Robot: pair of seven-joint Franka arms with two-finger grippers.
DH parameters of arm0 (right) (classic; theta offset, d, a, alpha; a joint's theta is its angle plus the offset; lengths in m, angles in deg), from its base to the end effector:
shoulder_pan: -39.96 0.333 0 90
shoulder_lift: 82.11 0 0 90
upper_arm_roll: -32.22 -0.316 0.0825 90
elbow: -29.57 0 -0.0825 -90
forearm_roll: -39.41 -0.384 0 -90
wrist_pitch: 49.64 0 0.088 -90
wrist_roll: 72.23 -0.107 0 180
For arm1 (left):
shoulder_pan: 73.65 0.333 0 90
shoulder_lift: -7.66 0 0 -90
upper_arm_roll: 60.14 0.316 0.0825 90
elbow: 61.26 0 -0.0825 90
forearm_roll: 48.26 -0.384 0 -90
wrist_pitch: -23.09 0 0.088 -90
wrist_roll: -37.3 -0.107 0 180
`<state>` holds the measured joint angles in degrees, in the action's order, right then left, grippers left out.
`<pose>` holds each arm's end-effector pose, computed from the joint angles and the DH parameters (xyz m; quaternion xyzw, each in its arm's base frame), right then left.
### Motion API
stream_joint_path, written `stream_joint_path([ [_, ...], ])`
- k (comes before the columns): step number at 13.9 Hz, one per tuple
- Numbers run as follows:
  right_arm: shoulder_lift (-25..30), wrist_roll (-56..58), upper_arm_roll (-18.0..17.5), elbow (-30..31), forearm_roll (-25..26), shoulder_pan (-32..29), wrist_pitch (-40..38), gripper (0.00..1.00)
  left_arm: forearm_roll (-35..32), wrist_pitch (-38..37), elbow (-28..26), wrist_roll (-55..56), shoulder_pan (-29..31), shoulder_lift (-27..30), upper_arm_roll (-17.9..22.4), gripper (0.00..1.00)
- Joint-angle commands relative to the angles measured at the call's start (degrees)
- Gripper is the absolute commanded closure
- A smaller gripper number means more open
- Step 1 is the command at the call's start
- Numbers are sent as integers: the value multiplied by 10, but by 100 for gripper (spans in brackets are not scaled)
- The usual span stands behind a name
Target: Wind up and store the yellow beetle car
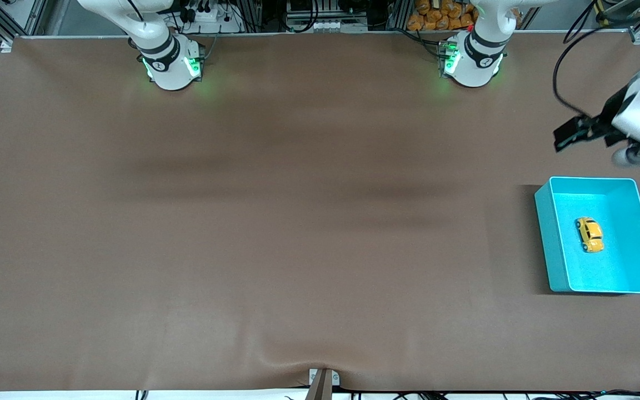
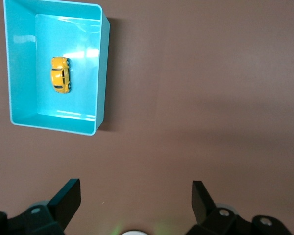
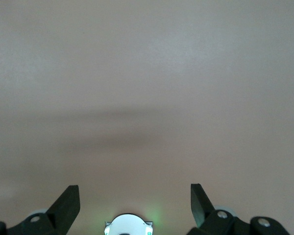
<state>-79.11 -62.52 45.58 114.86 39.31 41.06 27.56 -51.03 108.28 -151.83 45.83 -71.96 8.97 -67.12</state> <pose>0.5014 -0.1128 0.6710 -0.9987 0.0216 0.0430 0.0154 0.5365 -0.0449 0.6253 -0.9986 -0.0295 0.0323 0.0296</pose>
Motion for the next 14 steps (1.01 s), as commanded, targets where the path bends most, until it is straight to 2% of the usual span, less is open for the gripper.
stream_joint_path([
  [1,-3,8,-2,-11,1,-6,-8,0,9,-19,2,-27,-17,21,17,0],
  [4,-3,8,-3,-12,0,-2,-6,0,5,-34,2,-27,-49,41,48,0],
  [14,-3,7,-5,-31,-20,2,-6,0,40,-34,18,-12,-43,40,49,0],
])
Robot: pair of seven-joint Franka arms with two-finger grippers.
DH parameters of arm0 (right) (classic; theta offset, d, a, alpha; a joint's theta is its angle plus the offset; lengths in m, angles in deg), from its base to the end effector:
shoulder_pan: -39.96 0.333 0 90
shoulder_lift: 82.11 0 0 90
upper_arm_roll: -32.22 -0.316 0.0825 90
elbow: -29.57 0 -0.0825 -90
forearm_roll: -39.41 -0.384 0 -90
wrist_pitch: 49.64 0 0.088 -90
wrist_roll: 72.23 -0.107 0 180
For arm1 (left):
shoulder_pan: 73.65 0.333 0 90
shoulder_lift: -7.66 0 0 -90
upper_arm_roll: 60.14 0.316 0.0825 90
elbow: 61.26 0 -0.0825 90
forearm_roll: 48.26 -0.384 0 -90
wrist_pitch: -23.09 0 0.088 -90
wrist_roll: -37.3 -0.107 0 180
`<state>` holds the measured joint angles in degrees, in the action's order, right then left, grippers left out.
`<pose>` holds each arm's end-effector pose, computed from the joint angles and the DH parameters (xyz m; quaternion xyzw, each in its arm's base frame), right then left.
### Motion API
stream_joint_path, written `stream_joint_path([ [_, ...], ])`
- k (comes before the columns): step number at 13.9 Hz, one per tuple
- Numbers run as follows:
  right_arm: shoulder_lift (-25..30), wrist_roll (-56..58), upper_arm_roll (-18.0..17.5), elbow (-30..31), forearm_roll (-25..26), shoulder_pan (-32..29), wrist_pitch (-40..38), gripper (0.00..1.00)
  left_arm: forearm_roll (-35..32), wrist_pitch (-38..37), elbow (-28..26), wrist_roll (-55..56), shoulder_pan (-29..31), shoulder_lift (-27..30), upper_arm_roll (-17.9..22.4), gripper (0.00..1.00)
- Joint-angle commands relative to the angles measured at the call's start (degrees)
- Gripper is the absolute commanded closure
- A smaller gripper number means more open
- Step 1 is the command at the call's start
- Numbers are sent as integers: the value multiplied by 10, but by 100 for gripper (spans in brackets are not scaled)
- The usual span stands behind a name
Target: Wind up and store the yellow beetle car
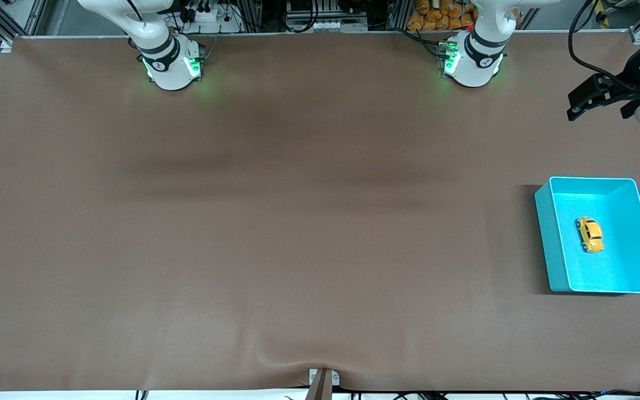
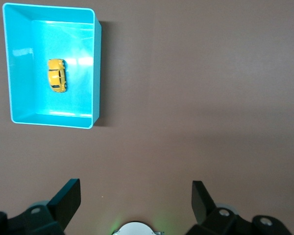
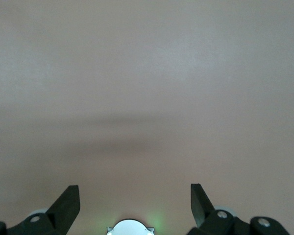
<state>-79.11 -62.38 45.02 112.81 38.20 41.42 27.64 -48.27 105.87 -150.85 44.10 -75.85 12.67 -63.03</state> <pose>0.5028 -0.1022 0.6873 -0.9995 0.0106 0.0230 0.0207 0.5116 -0.0469 0.6636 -0.9998 -0.0151 0.0154 0.0039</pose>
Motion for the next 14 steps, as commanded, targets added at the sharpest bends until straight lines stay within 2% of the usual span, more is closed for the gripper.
stream_joint_path([
  [1,-7,5,0,-11,-9,-1,-6,0,9,-9,8,4,-5,2,7,0],
  [6,-42,21,-1,-11,-8,5,0,0,7,-9,8,2,-7,1,3,0],
  [9,-44,21,0,-11,-29,-1,26,0,6,-9,7,1,-6,1,3,0],
  [14,-52,22,0,-9,-27,2,35,0,7,-9,7,1,-6,1,3,0],
])
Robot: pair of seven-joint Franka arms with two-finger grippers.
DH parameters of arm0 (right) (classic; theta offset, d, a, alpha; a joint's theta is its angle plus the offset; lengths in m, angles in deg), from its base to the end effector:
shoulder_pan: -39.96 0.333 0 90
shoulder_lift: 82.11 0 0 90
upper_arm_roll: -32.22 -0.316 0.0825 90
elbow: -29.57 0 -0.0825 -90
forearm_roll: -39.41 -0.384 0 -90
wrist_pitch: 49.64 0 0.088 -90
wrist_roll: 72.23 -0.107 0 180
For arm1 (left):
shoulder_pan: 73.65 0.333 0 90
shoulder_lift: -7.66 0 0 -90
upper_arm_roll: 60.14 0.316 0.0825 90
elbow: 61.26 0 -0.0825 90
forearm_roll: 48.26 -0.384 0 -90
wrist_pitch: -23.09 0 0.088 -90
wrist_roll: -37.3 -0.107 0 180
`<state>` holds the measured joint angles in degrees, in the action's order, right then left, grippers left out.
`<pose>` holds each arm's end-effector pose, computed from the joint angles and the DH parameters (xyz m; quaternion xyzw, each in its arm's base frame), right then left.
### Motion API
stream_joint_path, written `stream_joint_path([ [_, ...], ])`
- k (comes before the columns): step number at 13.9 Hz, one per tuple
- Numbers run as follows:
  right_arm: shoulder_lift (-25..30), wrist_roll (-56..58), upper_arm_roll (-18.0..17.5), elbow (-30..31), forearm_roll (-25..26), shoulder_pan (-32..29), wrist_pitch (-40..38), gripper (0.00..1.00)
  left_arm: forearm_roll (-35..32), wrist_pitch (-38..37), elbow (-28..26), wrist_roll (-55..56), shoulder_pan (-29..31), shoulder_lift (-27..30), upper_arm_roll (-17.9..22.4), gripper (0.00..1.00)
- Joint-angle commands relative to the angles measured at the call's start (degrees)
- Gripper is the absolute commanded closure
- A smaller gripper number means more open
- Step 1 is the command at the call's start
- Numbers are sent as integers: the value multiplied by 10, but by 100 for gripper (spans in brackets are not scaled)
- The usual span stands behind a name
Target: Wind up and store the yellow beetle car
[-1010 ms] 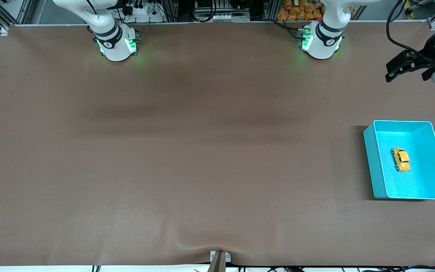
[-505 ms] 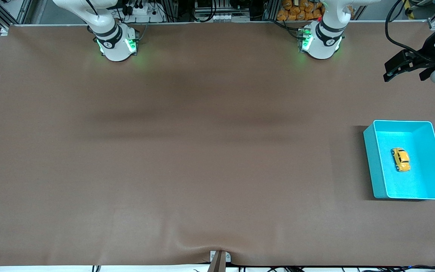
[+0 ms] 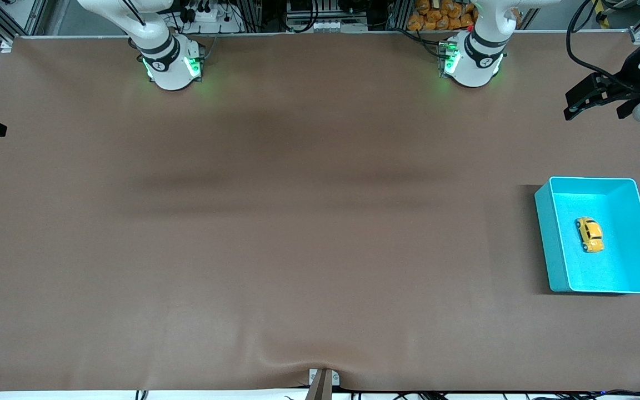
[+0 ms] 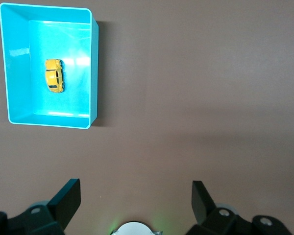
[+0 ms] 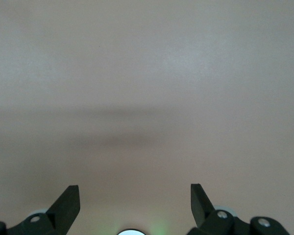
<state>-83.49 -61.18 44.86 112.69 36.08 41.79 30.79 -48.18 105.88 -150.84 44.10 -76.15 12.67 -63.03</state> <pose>0.5364 -0.0936 0.6533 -0.9990 -0.0058 0.0296 0.0324 0.5113 -0.0498 0.6637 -0.9998 -0.0124 0.0153 0.0032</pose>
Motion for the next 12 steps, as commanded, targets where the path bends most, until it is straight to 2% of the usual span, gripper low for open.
stream_joint_path([
  [1,-9,10,2,-2,-6,0,14,0,6,-9,7,1,-3,1,3,0],
  [6,-9,-5,2,36,-6,24,45,0,5,-9,7,-4,-4,1,3,0],
  [9,-7,-57,1,41,-2,49,55,0,3,-8,8,-9,-5,1,2,0],
  [12,-4,-53,2,56,-3,45,58,0,3,-6,7,-39,-4,1,3,0],
])
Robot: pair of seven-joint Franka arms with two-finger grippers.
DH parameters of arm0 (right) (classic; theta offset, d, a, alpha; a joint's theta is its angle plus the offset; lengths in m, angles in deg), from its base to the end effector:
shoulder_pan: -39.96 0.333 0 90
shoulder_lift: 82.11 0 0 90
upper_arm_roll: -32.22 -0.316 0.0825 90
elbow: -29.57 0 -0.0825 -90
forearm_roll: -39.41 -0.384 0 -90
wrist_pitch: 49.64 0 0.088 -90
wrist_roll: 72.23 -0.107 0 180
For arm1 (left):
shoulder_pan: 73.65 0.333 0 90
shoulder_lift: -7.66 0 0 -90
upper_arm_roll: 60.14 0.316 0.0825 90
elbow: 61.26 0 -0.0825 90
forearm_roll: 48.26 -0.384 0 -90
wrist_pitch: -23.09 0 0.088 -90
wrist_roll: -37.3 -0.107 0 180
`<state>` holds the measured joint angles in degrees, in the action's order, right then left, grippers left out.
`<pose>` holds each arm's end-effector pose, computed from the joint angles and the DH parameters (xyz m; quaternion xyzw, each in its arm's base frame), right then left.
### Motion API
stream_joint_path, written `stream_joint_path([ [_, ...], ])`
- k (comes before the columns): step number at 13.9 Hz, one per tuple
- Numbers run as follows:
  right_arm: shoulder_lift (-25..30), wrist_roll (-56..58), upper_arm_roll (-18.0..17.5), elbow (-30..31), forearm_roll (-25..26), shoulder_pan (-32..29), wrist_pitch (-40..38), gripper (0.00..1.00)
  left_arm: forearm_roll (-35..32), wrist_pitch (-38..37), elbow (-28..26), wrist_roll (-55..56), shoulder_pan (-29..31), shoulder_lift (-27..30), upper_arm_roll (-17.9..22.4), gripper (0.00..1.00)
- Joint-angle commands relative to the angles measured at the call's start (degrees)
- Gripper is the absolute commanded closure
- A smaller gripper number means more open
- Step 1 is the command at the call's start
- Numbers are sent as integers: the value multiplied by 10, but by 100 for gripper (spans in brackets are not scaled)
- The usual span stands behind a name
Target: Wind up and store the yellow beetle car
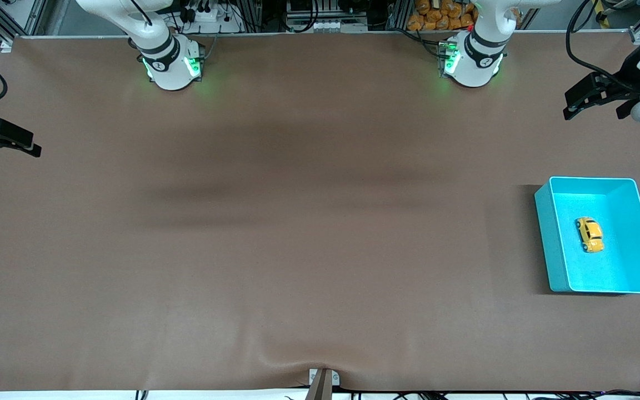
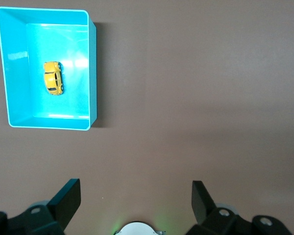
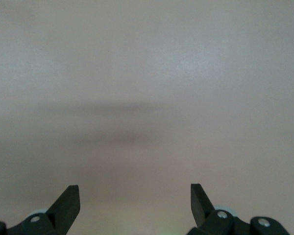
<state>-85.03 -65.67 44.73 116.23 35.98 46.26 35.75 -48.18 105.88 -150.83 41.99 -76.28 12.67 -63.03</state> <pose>0.5593 -0.0507 0.6173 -0.9990 -0.0043 0.0330 0.0282 0.5112 -0.0509 0.6638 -0.9999 0.0072 0.0153 0.0029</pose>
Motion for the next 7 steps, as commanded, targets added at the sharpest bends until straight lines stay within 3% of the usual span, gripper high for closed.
stream_joint_path([
  [1,19,-8,3,33,-2,0,16,0,3,-6,8,-18,-3,1,3,0],
  [7,40,-14,2,55,-2,5,53,0,2,-6,7,-18,-4,1,3,0],
])
